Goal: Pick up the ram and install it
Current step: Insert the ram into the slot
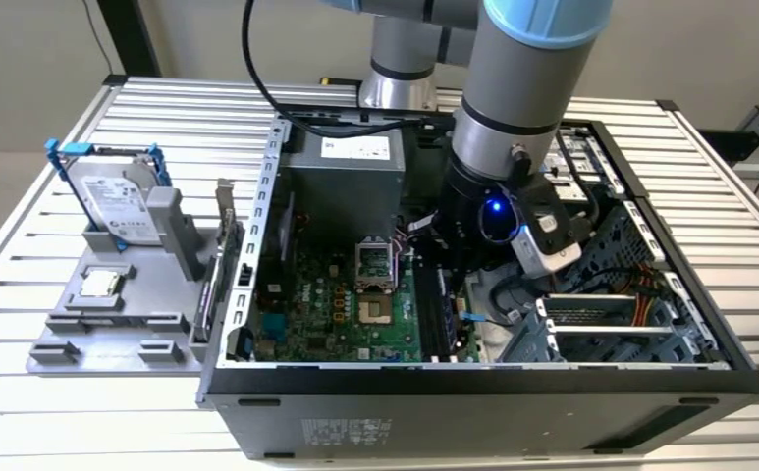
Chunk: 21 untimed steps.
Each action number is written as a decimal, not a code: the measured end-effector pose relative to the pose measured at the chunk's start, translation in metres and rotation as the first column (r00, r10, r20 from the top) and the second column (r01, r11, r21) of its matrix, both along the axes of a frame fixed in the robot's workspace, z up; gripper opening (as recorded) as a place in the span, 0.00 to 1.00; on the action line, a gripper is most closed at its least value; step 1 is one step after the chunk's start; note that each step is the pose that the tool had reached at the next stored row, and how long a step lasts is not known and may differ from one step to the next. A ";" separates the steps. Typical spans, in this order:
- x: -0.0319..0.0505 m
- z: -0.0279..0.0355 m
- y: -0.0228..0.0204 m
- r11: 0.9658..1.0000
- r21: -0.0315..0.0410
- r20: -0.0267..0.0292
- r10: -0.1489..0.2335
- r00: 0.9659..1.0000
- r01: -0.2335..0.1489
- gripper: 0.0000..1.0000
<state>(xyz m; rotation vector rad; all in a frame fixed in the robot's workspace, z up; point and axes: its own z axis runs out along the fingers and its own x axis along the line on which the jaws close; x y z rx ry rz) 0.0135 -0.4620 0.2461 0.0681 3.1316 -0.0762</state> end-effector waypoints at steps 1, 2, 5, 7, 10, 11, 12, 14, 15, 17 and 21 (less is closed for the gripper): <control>0.0000 0.0000 0.0000 1.000 -0.001 0.000 0.000 1.000 0.000 0.00; 0.0000 0.0000 0.0000 1.000 -0.002 0.000 0.000 1.000 0.000 0.00; 0.0000 0.0000 0.0000 1.000 -0.003 0.000 0.000 1.000 0.000 0.00; 0.0000 0.0000 0.0000 1.000 -0.003 0.000 0.000 1.000 0.000 0.00; 0.0000 0.0000 0.0000 1.000 -0.003 0.000 0.000 1.000 0.000 0.00; 0.0000 0.0000 0.0000 1.000 -0.003 0.000 0.000 1.000 0.000 0.00; 0.0000 0.0000 0.0000 1.000 -0.003 0.000 0.000 1.000 0.000 0.00; 0.0000 0.0000 0.0000 1.000 -0.003 0.000 0.004 1.000 -0.004 0.00; 0.0000 0.0000 0.0001 1.000 -0.003 0.000 0.011 1.000 -0.011 0.00; 0.0000 0.0000 0.0001 0.999 -0.003 0.000 0.032 0.999 -0.032 0.00; 0.0000 -0.0001 0.0002 0.997 -0.003 0.000 0.073 0.997 -0.073 0.00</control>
